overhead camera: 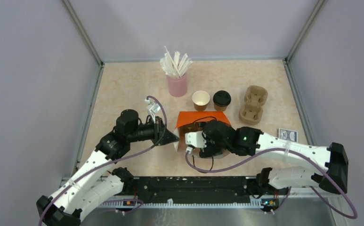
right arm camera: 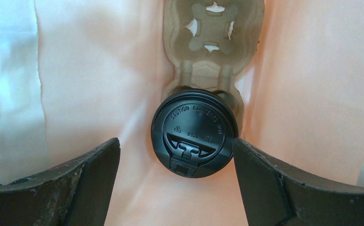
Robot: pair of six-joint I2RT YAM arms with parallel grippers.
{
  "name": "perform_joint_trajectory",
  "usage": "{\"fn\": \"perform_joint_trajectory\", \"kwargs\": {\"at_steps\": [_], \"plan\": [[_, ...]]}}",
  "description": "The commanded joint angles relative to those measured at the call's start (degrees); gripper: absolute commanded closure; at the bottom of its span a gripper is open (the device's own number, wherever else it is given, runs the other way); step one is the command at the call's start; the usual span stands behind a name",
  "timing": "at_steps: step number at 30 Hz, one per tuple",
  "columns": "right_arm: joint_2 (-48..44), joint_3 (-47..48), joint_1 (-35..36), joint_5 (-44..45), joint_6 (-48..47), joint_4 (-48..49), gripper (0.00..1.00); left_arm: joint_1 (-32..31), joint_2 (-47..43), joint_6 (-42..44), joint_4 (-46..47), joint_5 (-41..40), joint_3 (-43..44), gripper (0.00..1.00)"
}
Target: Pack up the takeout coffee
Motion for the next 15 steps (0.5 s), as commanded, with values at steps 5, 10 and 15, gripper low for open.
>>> {"fn": "perform_joint_trajectory", "kwargs": {"at_steps": [5,10,15], "plan": [[-3.39,4.17,0.14,-2.12,1.52,-1.84,0.17,-0.24,1.30,1.34,1.02,-0.36,3.14,0.84],[-3.92,6.27,0.30,-4.17,3.12,-2.95,0.19,-0.39,1.90,1.75,0.16,-0.54,4.08,0.84],[-4.56,7.39,1.43,-4.74,5.81,-2.61,0.23,-0.38,2.08,1.66,0.12,-0.73,4.42,0.84]]}}
